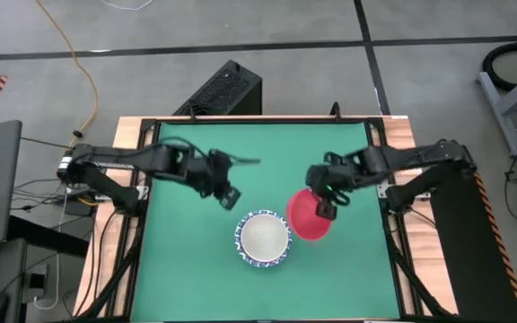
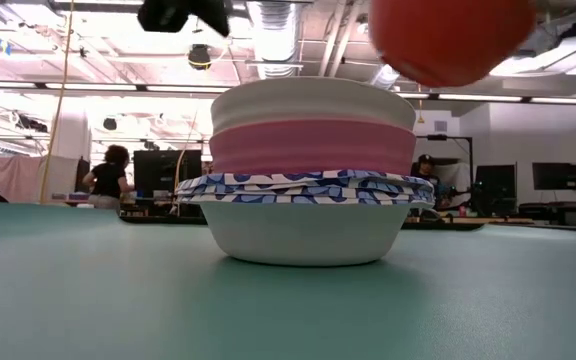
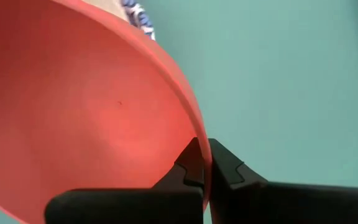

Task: Nest bowls inside each other
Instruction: Stack the orange bowl on top of the white bowl

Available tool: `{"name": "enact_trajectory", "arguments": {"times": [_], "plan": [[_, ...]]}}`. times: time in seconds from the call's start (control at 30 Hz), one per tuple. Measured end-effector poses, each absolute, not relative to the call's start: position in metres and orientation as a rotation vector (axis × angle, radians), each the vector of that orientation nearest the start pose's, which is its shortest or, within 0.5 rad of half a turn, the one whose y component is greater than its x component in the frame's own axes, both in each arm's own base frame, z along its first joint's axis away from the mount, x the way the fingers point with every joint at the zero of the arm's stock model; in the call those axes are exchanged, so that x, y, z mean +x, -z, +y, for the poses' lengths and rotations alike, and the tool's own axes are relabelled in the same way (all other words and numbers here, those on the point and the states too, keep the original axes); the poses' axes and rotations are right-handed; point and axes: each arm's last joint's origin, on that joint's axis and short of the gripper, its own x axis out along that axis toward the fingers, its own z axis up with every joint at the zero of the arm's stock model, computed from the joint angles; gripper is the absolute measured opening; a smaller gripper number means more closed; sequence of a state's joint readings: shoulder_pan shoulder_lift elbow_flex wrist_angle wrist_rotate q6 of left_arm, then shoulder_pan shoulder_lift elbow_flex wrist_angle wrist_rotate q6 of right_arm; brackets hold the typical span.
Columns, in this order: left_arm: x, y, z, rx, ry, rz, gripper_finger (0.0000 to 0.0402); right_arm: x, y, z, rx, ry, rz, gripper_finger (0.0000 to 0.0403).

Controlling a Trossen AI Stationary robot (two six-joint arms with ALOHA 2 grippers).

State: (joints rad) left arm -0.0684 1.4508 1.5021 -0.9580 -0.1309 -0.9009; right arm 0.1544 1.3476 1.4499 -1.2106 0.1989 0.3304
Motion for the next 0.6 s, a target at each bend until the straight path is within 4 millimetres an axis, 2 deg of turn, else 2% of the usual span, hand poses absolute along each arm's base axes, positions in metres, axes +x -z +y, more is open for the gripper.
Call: {"name": "enact_trajectory", "arguments": {"times": [0.13,0.3,0.47,0.6], "plan": [[0.282,-0.379,-0.001,-0.778,-0.430,0.697,0.0000,0.264,-0.367,0.008,0.064,0.177,1.115,0.0013],[0.279,-0.381,0.004,-0.738,-0.489,0.668,0.0000,0.288,-0.366,-0.026,0.093,0.110,1.158,0.0013],[0.280,-0.381,0.000,-0.457,-0.334,0.721,0.0009,0.310,-0.356,-0.051,0.109,0.041,1.184,0.0013],[0.283,-0.385,-0.004,-0.311,-0.286,0.693,0.0036,0.325,-0.346,-0.064,0.127,-0.044,1.191,0.0013]]}}
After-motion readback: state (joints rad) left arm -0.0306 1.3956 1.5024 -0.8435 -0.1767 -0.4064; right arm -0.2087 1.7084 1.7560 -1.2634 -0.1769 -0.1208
